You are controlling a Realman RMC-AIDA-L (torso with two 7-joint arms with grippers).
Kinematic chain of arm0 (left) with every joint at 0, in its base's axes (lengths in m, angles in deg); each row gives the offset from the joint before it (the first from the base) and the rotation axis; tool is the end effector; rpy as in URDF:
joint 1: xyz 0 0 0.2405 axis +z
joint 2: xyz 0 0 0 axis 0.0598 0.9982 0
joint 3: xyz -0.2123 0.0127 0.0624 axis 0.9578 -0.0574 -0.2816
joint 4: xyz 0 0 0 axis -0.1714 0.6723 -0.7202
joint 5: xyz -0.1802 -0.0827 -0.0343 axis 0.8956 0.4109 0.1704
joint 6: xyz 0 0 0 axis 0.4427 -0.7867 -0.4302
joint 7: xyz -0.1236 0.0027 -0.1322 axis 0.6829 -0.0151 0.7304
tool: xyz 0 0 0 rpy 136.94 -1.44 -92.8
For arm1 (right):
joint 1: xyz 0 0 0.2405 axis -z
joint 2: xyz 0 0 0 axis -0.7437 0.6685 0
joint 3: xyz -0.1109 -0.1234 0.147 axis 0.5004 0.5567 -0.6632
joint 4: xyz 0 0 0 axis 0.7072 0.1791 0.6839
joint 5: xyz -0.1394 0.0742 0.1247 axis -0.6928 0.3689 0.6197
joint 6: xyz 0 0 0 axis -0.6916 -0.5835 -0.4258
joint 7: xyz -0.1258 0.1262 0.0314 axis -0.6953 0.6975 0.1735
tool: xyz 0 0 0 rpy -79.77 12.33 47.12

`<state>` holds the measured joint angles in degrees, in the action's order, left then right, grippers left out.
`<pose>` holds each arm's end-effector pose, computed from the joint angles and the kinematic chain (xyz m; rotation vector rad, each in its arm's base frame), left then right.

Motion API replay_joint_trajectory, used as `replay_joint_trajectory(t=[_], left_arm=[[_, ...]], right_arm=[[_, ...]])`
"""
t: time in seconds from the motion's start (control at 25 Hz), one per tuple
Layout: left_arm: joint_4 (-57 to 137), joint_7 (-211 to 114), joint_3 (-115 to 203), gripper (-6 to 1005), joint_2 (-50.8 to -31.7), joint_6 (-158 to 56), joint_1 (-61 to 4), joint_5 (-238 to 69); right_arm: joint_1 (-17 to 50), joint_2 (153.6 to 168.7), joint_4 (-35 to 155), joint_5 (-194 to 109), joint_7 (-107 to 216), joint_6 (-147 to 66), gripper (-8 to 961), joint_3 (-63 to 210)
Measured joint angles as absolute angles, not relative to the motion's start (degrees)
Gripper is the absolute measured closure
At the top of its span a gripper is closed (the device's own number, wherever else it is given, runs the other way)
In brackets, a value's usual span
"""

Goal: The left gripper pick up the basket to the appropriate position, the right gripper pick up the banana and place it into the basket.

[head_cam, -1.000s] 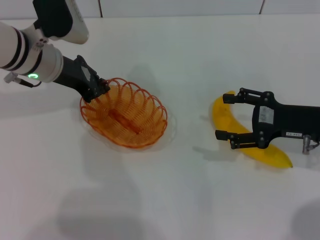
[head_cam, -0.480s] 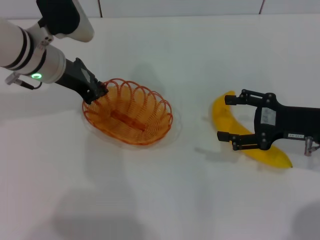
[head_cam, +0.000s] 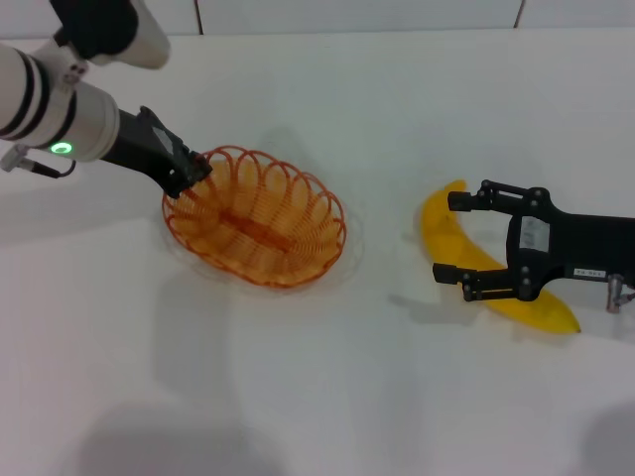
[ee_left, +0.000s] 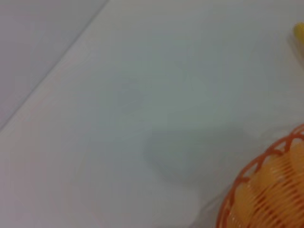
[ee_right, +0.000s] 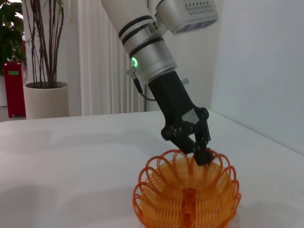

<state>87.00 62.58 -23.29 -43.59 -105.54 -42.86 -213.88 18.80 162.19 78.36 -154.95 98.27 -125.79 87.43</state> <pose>-0.1782 0.4139 -0.0385 -2.6623 -0.3178 0.3237 0.2618 0.2874 -0.0100 -2.7002 0.2174 0.6605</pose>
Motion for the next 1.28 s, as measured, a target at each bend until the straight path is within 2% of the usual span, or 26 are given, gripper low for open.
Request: replay_joint_trajectory(t=[0.44,0.76,1.28], left_arm=[[98.5,70.8,-19.1,931,-43.16,-114.5,-37.3,-206.2],[98.1,74.0,-15.4,931,-43.19,-115.8,-35.9,-202.3],[79.3,79.2,-14.9,932,-43.07,-108.1,-45.0,-203.9]], right_arm=[[19.1,162.1,78.4,-154.8,98.3,-125.6,71,87.4],[19.2,162.1,78.4,-154.8,98.3,-125.4,72,87.3],[18.7,162.09,78.4,-154.8,98.3,-125.5,73,86.2]])
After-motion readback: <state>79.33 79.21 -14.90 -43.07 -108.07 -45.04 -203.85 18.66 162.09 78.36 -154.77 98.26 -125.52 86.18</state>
